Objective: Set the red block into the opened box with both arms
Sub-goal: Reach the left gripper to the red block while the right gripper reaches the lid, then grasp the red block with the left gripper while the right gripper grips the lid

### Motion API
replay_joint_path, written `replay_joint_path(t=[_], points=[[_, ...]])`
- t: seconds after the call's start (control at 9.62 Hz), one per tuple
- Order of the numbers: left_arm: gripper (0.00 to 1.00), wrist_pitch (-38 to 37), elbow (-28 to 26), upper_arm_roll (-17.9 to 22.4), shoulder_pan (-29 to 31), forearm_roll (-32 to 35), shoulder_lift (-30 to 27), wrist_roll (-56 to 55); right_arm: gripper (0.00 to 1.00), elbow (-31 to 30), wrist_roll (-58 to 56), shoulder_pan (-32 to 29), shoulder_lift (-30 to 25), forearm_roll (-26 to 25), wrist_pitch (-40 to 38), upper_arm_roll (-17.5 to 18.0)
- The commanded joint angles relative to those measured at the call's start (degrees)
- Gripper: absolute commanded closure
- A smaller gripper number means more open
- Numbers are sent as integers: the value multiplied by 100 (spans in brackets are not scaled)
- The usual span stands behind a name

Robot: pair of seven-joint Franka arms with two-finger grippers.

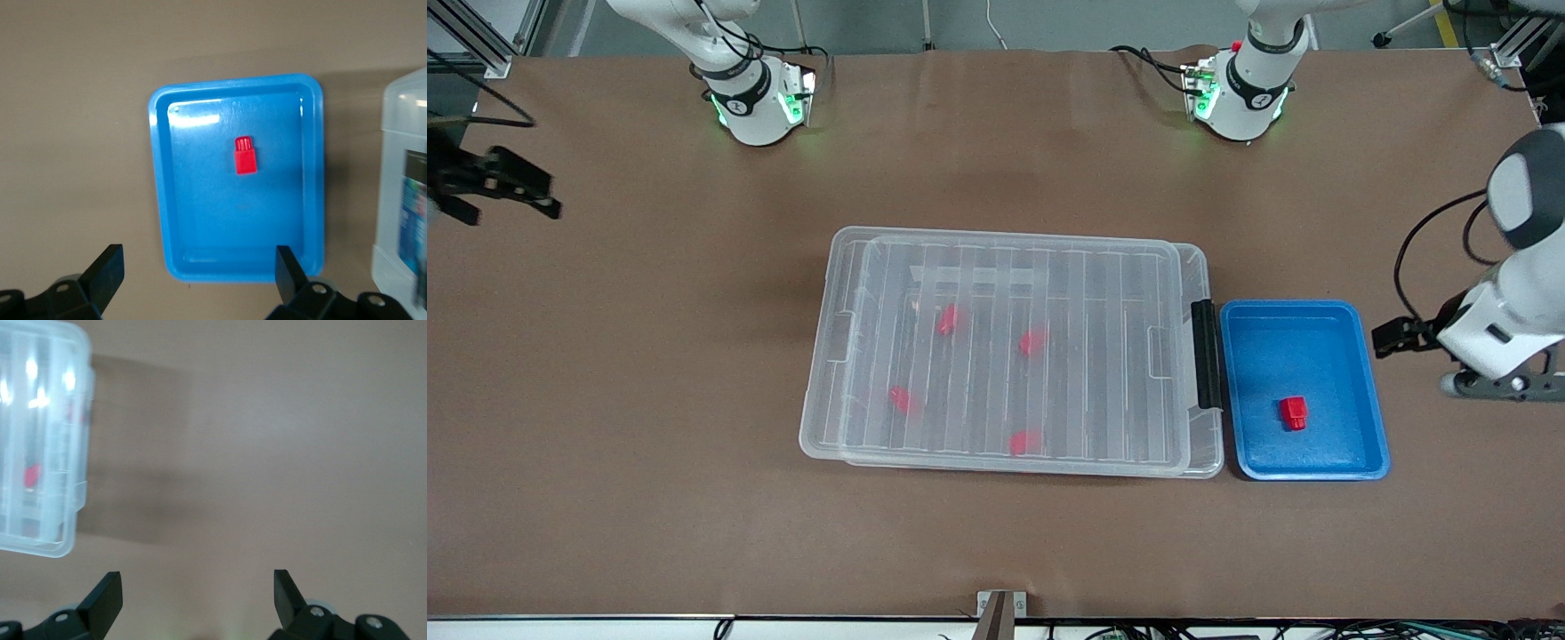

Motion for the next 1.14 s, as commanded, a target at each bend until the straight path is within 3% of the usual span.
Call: replay_joint_path(t=[0.0,0.1,0.31,0.62,1.04], points=[[0,655,-233,-54,-38,140,692,-903,0,-112,631,148,622,-45,483,526],[0,919,-233,-71,-38,140,991,-1221,0,-121,1061,367,1009,-54,790,745],[0,1315,-303,-80,-21,140,1415,-1347,0,-374,1774,911,1617,-115,1658,783],[0,1800,-488,-80,32,166,1793,-1312,0,-911,1839,1020,2048,-168,2855,783],[17,2063,-444,-80,41,158,2127,-1242,0,-1016,1830,1019,2278,-511,3113,783]])
